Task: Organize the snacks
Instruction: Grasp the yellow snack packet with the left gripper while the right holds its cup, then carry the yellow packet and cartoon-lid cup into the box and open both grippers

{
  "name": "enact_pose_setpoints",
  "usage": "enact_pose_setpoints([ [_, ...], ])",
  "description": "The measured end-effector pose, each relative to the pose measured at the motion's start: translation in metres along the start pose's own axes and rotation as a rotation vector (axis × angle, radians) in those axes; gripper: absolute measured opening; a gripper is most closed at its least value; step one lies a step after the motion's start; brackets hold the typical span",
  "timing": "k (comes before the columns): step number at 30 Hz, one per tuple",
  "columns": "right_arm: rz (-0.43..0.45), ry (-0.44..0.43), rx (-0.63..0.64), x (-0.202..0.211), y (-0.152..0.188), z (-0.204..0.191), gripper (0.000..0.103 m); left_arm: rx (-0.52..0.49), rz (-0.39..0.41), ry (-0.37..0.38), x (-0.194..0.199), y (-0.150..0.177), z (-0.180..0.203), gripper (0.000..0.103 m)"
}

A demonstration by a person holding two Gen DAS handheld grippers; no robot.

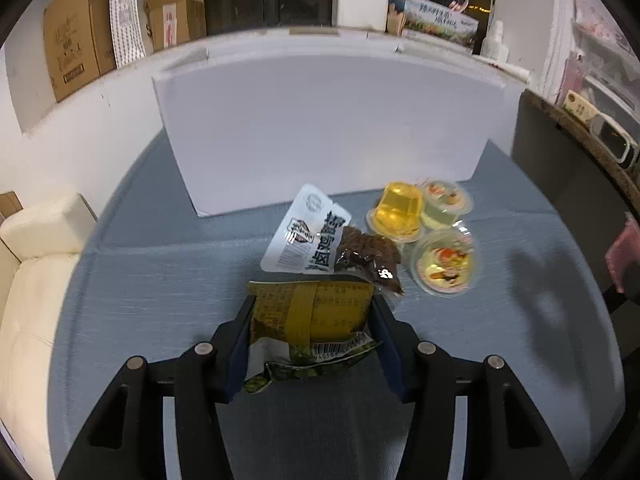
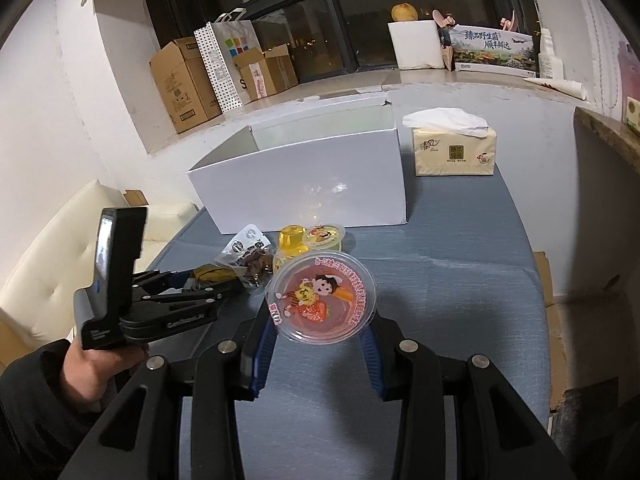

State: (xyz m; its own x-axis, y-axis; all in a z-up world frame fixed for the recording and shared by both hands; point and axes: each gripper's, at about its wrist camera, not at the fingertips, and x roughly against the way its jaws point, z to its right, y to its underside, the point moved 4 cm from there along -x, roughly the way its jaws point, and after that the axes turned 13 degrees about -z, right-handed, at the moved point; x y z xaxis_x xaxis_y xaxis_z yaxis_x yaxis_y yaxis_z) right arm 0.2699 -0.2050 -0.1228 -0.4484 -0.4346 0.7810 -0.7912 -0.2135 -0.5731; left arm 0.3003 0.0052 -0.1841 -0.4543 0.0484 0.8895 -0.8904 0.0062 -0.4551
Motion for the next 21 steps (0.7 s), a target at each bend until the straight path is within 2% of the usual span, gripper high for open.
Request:
enact_pose_setpoints([
  [12,0.050,-0.025,0.033,0.018,-0.006,-0.028,0.042,-0.063,0.184,0.041,0.106,0.023,0.013,0.059],
  [17,0.067,-0.030,0.057,0.022,-0.018,-0.040,0.042,-0.056,0.220,0.041,0.120,0.011,0.006,0.059],
  [21,0.087,-0.029,0.062,0.023,-0.041,-0.043,0.042,-0.050,0.237,0.049,0.127,-0.007,-0.002,0.059],
])
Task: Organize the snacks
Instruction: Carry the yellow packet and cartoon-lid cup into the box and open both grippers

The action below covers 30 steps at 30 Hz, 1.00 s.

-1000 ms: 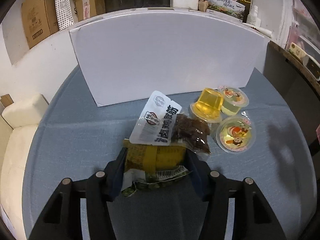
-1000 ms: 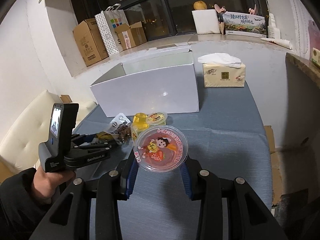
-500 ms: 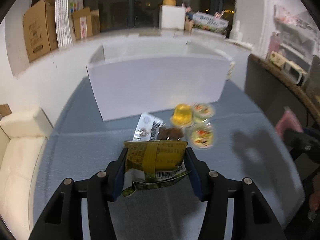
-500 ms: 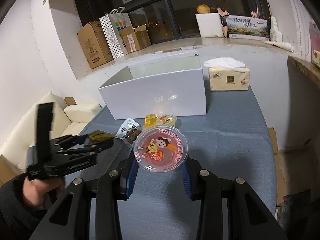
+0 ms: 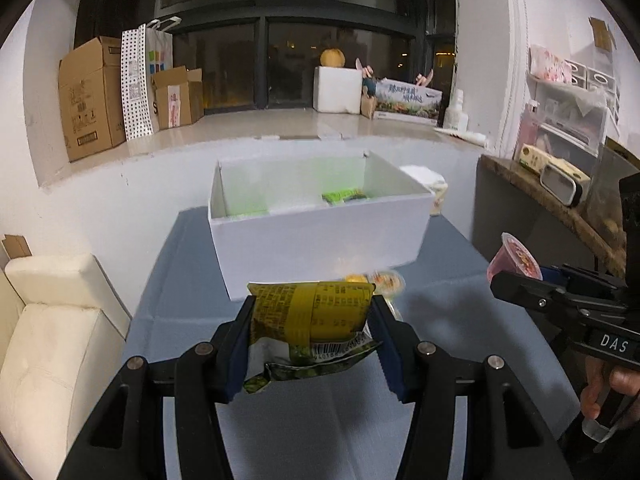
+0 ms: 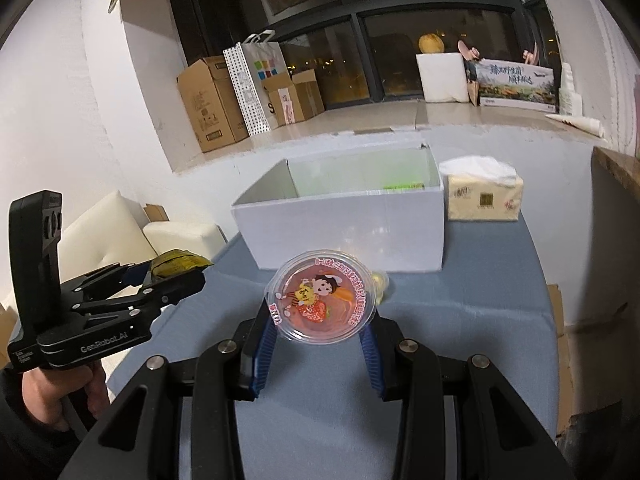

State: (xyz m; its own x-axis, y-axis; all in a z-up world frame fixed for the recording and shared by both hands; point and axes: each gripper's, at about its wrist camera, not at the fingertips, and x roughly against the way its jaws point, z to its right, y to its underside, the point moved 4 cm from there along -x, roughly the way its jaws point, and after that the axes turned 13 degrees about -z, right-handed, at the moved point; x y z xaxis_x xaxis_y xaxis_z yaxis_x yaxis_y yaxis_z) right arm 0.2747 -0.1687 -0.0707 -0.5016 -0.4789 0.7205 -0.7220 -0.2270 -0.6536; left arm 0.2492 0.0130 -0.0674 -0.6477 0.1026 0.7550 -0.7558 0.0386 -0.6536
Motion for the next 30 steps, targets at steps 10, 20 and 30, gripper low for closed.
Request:
enact_pose_setpoints([
  [10,0.005,0.011,-0.040,-0.049,-0.095,0.027,0.042,0.006,0.026,0.020,-0.037,-0.108,-0.027,0.059],
  [20,-0.069,0.099,-0.060,-0.118,-0.156,0.068,0.042,-0.003,-0.055,-0.022,-0.116,-0.147,-0.049,0.060],
  [30,-0.041,0.096,-0.092,-0.122,-0.152,0.079,0.096,0.003,-0.086,-0.025,-0.136,-0.137,-0.053,0.103],
])
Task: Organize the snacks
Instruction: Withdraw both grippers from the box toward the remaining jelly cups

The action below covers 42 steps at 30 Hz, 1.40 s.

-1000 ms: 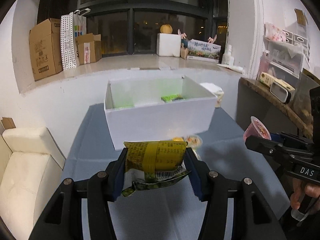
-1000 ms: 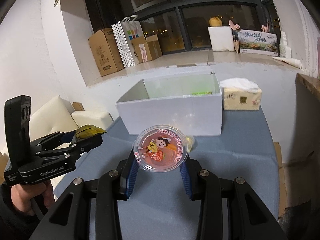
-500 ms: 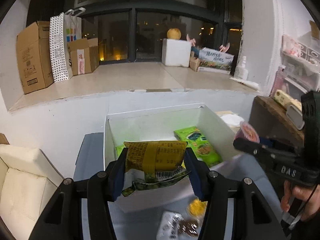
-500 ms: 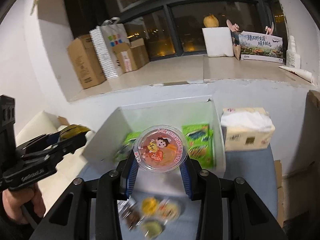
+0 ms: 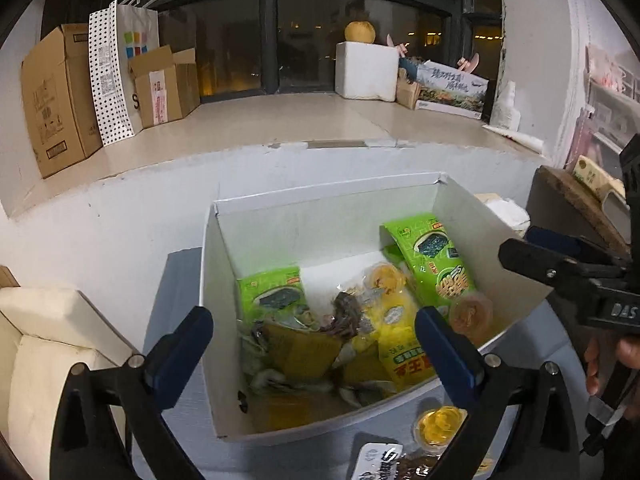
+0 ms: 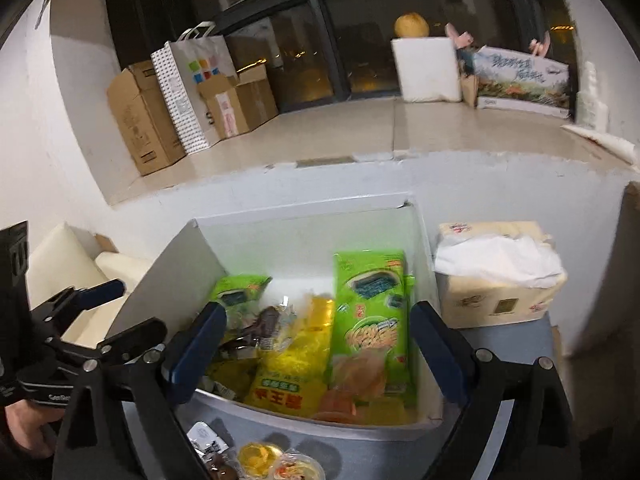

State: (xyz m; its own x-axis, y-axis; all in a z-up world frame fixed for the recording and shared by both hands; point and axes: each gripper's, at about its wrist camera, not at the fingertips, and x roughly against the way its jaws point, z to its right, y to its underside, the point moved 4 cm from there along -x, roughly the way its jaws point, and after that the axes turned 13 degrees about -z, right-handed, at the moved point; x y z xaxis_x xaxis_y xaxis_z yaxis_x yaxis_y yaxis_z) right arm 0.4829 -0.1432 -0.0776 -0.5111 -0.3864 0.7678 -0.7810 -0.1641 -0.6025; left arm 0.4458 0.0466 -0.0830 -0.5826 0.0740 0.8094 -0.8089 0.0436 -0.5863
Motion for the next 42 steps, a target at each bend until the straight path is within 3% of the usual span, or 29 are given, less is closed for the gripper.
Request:
enact_pose_setpoints([
  [4,0.021,-0.013,-0.001,0.011,0.005,-0.001,0.103,0.004,0.005,0.006,0.008,0.001,0.001,0.103],
  [10,0.045,-0.023,0.004,0.044,0.028,-0.009,0.103,0.003,0.038,0.023,0.034,0.016,0.006,0.103],
  [16,0.064,-0.024,0.031,0.078,0.080,-0.024,0.103,-0.019,0.083,0.040,0.072,0.062,0.023,0.103],
  [20,0.029,-0.029,0.048,0.082,0.124,-0.034,0.103,-0.008,0.086,0.064,0.090,0.100,0.035,0.103],
  [28,-0.095,-0.025,0.076,0.051,0.182,-0.044,0.103,0.043,0.052,0.091,0.106,0.164,0.044,0.103],
  [37,-0.196,0.023,0.095,-0.009,0.180,-0.049,0.102,0.120,0.013,0.101,0.114,0.210,0.022,0.103],
  [42,-0.230,0.037,0.108,-0.028,0.169,-0.050,0.089,0.149,0.003,0.095,0.112,0.219,0.010,0.103],
])
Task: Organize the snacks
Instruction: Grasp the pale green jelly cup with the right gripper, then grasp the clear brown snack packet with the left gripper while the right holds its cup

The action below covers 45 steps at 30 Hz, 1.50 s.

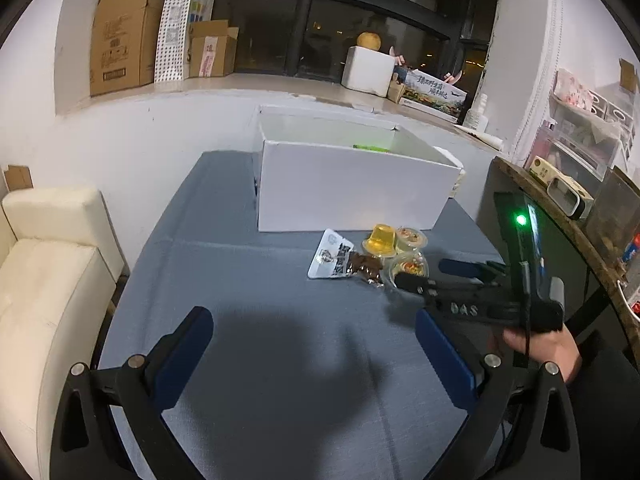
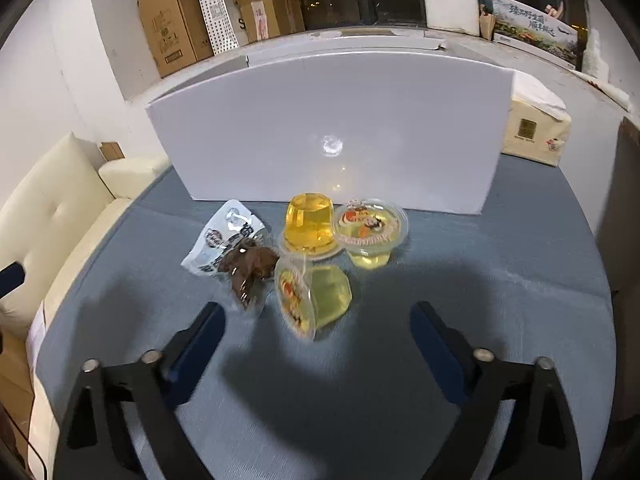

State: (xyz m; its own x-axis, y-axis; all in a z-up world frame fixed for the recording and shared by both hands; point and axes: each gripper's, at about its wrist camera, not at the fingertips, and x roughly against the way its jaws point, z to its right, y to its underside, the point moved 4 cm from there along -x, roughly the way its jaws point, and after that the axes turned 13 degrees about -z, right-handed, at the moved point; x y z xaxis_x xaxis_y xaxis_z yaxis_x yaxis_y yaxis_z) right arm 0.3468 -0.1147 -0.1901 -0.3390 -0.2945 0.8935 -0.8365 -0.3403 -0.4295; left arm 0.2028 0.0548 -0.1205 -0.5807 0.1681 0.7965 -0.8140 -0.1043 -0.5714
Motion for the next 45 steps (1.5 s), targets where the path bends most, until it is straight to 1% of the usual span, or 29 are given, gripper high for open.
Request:
enact_pose_setpoints([
  [5,-0.012,0.004,-0.015,-0.006,-0.007,0.001,0.089,0.005,-0.002,-0.005,-0.003,0.002,-0.005,0.103],
  [7,-0.024,0.008,-0.015,-0.009,-0.008,0.001,0.082,0.003,-0.003,-0.003,-0.004,0.001,-0.004,0.103],
  [8,-0.035,0.005,-0.013,-0.011,-0.009,0.001,0.072,0.002,-0.003,-0.002,-0.004,0.001,-0.004,0.103],
  [9,-0.046,0.006,-0.015,-0.013,-0.009,0.001,0.067,0.000,-0.003,-0.004,-0.005,0.001,-0.004,0.103],
  [10,-0.037,0.014,-0.009,-0.013,-0.009,0.000,0.058,0.000,-0.004,-0.004,-0.005,0.000,-0.003,0.103],
  [11,-0.039,-0.011,-0.005,-0.012,-0.010,-0.001,0.045,0.001,-0.005,-0.004,-0.005,0.000,-0.003,0.103],
  [14,-0.034,-0.012,0.006,-0.013,-0.010,-0.005,0.045,0.004,-0.007,-0.003,-0.007,-0.001,-0.004,0.103],
  [17,-0.017,-0.020,0.002,-0.008,-0.008,-0.006,0.039,0.006,-0.012,-0.003,-0.010,-0.001,-0.003,0.103],
  [21,0.006,-0.021,0.010,0.001,-0.003,-0.008,0.036,-0.008,-0.032,-0.002,-0.021,-0.005,0.000,0.103],
  [26,0.032,-0.020,0.014,0.016,0.005,-0.006,0.035,-0.062,-0.075,-0.018,-0.050,-0.017,0.011,0.103],
  [29,0.051,-0.005,0.025,0.025,0.010,-0.004,0.035,-0.099,-0.104,-0.028,-0.070,-0.025,0.019,0.103],
  [32,0.060,0.013,0.028,0.031,0.015,0.002,0.035,-0.111,-0.122,-0.031,-0.084,-0.030,0.025,0.103],
  [33,0.060,0.006,0.020,0.031,0.016,0.005,0.035,-0.108,-0.124,-0.028,-0.086,-0.030,0.026,0.103],
  [36,0.062,0.023,0.015,0.031,0.020,0.011,0.035,-0.114,-0.132,-0.027,-0.092,-0.030,0.030,0.103],
  [38,0.062,0.012,0.006,0.033,0.023,0.016,0.034,-0.115,-0.137,-0.021,-0.095,-0.029,0.032,0.103],
  [45,0.089,0.019,0.007,0.042,0.026,0.017,0.034,-0.120,-0.137,-0.028,-0.098,-0.033,0.032,0.103],
])
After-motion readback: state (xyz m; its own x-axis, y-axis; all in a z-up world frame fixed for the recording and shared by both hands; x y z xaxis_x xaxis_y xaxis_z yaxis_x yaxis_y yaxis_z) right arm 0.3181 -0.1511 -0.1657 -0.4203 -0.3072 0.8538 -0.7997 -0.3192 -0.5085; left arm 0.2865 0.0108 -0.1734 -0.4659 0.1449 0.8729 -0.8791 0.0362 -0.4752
